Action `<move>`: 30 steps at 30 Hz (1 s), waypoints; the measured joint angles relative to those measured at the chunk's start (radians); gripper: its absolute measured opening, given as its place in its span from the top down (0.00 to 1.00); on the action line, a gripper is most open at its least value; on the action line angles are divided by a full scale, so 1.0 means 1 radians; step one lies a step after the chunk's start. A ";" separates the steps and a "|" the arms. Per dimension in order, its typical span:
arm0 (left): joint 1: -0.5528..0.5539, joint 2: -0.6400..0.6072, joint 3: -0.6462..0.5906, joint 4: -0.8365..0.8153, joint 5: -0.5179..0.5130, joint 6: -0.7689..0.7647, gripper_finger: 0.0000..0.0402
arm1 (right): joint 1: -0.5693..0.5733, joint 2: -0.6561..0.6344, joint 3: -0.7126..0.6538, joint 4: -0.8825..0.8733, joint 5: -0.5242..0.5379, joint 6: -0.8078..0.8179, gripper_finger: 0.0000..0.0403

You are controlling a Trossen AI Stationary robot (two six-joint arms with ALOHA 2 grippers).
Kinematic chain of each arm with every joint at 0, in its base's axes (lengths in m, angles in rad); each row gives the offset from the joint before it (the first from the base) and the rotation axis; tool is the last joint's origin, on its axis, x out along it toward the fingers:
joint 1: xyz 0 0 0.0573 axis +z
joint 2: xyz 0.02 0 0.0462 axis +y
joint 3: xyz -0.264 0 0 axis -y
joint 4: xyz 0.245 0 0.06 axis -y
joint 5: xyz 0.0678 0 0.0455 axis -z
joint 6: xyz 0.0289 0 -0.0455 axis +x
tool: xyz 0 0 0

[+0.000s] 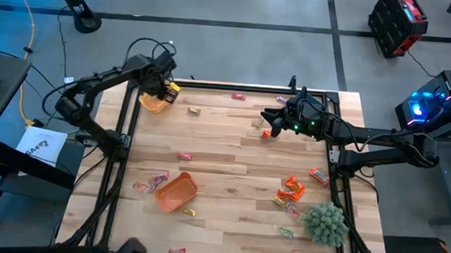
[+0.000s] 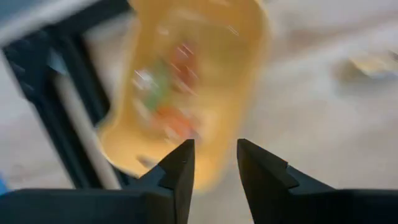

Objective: Sort candy
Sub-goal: Put the left orange gummy into the yellow bin

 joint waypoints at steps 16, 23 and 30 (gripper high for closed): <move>-0.907 -0.305 0.001 -0.426 0.157 -0.438 0.67 | 0.000 0.000 0.000 -0.039 -0.010 0.030 0.66; -1.170 -0.181 -0.001 -0.399 0.170 -0.458 0.67 | 0.000 0.000 0.000 -0.039 -0.010 0.030 0.66; -1.237 -0.078 -0.145 -0.302 0.285 -0.404 0.61 | 0.000 0.000 0.000 -0.039 -0.010 0.030 0.66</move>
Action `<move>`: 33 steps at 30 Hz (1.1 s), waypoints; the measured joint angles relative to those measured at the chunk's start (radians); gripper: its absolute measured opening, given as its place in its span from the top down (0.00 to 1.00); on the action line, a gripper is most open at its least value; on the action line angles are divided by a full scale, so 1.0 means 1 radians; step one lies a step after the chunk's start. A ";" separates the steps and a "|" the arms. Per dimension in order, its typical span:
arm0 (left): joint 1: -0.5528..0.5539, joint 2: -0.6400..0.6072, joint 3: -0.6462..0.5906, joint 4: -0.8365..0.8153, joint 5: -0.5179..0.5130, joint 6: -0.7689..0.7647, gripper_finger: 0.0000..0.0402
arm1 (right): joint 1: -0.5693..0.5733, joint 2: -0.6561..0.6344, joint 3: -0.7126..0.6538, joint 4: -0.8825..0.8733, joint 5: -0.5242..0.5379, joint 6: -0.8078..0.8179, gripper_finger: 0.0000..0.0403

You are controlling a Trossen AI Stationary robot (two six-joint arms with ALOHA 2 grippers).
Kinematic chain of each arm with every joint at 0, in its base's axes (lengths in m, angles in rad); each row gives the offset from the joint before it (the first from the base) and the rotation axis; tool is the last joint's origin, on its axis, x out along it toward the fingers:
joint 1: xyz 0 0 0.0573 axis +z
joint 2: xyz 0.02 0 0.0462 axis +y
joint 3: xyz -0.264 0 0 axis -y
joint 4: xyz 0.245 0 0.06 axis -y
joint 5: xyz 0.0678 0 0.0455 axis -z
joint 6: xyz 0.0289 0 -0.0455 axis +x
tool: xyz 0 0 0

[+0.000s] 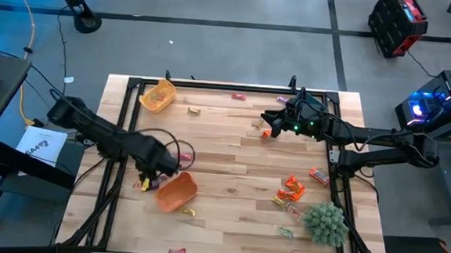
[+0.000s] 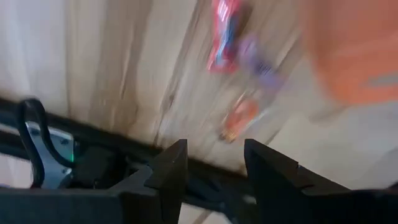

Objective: Sort candy
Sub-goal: Put the left orange gummy into the yellow bin

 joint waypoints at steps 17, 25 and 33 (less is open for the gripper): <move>-0.063 -0.046 -0.369 0.326 0.156 -0.032 0.51 | 0.000 0.000 0.000 0.000 0.001 0.026 0.66; -0.068 -0.046 -0.431 0.490 0.214 -0.046 0.51 | 0.000 0.000 0.000 0.000 0.002 0.027 0.66; -0.067 -0.047 -0.439 0.523 0.215 -0.079 0.66 | 0.000 0.000 0.000 0.000 0.011 0.026 0.66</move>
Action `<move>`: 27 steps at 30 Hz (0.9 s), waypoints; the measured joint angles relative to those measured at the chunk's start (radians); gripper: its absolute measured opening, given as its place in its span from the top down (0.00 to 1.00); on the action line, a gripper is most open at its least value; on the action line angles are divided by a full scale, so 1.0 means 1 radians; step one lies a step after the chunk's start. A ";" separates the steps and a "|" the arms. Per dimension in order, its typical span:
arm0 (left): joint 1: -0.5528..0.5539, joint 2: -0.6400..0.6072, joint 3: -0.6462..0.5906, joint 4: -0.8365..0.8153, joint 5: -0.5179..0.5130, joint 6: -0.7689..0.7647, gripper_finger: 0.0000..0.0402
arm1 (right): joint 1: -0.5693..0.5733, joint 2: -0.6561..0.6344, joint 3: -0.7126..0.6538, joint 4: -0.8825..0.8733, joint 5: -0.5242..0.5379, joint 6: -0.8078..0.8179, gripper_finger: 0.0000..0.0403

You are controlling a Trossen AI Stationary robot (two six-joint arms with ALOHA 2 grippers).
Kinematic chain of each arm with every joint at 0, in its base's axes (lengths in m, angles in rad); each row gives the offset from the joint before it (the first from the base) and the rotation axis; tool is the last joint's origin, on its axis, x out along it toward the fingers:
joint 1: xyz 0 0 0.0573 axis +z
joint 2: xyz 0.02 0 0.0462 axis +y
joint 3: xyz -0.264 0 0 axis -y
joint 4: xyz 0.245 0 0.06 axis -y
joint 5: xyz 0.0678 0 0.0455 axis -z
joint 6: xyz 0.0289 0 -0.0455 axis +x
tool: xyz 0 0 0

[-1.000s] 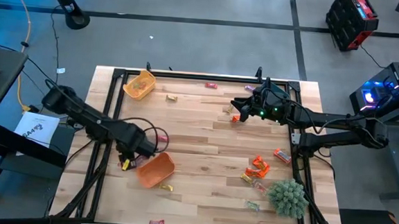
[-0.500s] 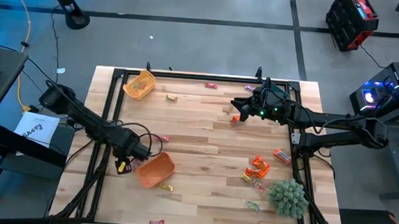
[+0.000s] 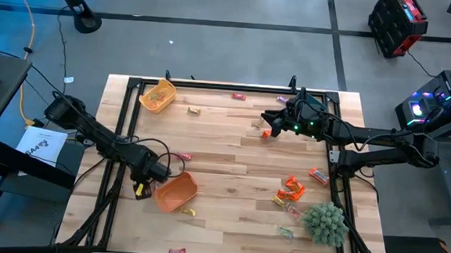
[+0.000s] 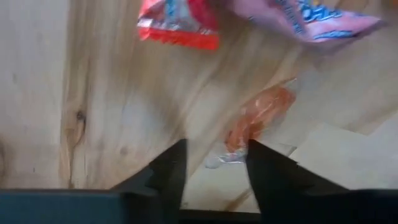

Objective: Sort candy
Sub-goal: Put the left orange gummy into the yellow bin

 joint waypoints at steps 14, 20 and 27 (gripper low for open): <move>0.065 -0.243 0.224 -0.273 -0.091 -0.039 0.99 | 0.000 0.000 0.000 -0.004 0.009 0.018 0.66; 0.217 -0.360 0.386 -0.261 -0.513 -0.070 1.00 | -0.016 0.000 0.000 -0.003 0.009 0.019 0.66; 0.619 -0.327 0.412 -0.113 -0.753 0.187 0.99 | -0.046 0.000 0.000 0.000 0.002 0.027 0.66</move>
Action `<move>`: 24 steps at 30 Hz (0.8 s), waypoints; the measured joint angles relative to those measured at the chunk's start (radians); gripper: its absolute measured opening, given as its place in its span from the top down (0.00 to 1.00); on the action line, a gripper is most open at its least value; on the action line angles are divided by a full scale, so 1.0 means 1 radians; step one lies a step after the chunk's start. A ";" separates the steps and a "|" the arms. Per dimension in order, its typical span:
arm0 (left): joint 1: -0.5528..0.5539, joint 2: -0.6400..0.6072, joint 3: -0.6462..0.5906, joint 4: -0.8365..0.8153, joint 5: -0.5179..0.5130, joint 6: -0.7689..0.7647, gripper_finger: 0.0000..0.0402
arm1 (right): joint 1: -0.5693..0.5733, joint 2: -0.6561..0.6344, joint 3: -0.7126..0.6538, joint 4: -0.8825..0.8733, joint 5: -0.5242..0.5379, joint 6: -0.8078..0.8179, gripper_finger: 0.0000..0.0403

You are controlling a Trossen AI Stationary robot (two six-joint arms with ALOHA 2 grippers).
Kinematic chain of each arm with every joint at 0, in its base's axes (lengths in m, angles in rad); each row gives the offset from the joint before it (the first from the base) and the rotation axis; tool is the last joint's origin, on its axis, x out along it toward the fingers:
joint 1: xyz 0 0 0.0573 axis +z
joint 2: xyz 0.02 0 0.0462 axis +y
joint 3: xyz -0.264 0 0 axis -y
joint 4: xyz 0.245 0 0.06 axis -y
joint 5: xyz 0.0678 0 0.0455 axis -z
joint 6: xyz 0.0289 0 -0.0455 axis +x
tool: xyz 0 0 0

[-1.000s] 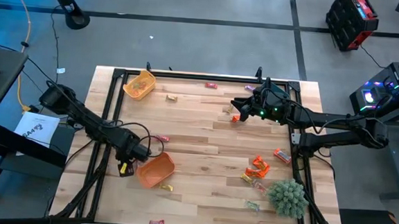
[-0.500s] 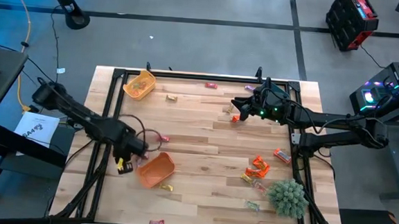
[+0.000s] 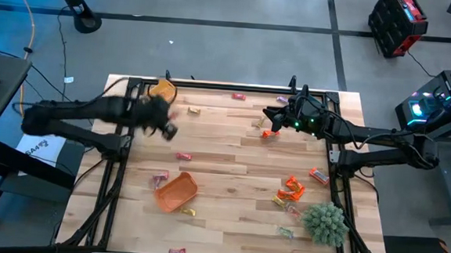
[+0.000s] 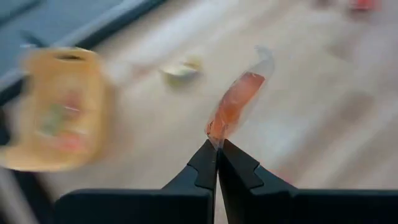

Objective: Sort candy
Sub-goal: Put the left orange gummy into the yellow bin, then put the middle right red candy into the orange bin

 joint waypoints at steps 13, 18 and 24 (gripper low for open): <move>0.672 0.323 -0.002 0.115 0.133 0.413 0.88 | 0.002 0.000 0.000 0.000 -0.046 0.026 0.66; 0.723 0.359 -0.002 0.109 0.134 0.407 0.77 | 0.003 0.000 0.000 0.000 -0.070 0.026 0.66; 0.715 0.306 -0.002 0.108 0.294 0.323 0.65 | 0.003 0.000 0.000 0.001 -0.070 0.026 0.66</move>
